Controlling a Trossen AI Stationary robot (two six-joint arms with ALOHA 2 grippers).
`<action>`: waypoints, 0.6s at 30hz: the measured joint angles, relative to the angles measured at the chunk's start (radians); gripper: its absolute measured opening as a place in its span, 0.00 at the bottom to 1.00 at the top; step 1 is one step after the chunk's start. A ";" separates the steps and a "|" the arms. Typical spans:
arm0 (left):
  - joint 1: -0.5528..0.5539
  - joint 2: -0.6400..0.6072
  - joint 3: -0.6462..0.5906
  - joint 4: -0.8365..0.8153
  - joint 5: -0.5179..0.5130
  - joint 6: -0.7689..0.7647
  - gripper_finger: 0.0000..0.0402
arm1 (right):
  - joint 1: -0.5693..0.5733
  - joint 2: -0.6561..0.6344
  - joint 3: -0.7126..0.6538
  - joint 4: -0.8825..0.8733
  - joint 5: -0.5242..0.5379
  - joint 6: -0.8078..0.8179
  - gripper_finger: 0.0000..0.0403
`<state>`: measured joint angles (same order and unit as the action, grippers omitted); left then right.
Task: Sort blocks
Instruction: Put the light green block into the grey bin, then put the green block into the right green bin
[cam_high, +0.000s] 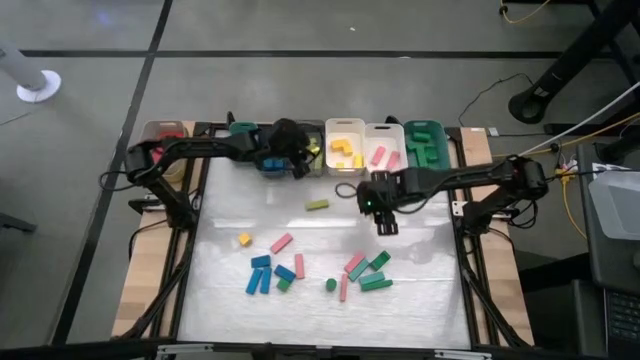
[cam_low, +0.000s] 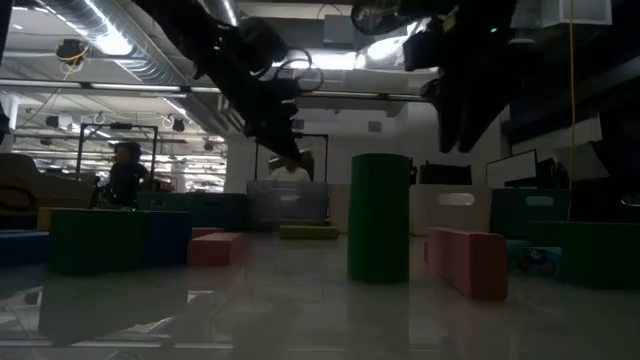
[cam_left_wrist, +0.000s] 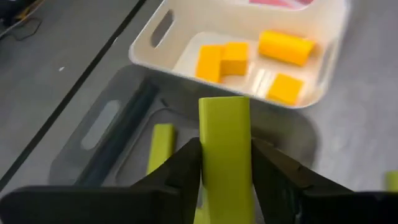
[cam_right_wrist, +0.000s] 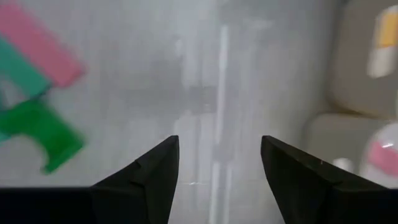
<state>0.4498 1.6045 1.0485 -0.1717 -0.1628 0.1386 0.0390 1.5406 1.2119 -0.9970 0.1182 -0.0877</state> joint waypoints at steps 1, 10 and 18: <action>0.011 0.004 0.000 -0.004 0.000 -0.001 0.31 | 0.017 0.000 -0.004 -0.004 -0.019 0.013 0.56; 0.055 0.043 0.000 -0.005 0.001 0.000 0.43 | 0.146 0.000 -0.132 0.027 -0.087 0.116 0.56; 0.055 0.045 0.000 -0.004 0.002 -0.026 0.46 | 0.230 0.000 -0.173 0.093 -0.193 0.194 0.56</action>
<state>0.5048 1.6493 1.0485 -0.1761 -0.1608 0.1123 0.2693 1.5406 1.0392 -0.9040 -0.0752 0.1064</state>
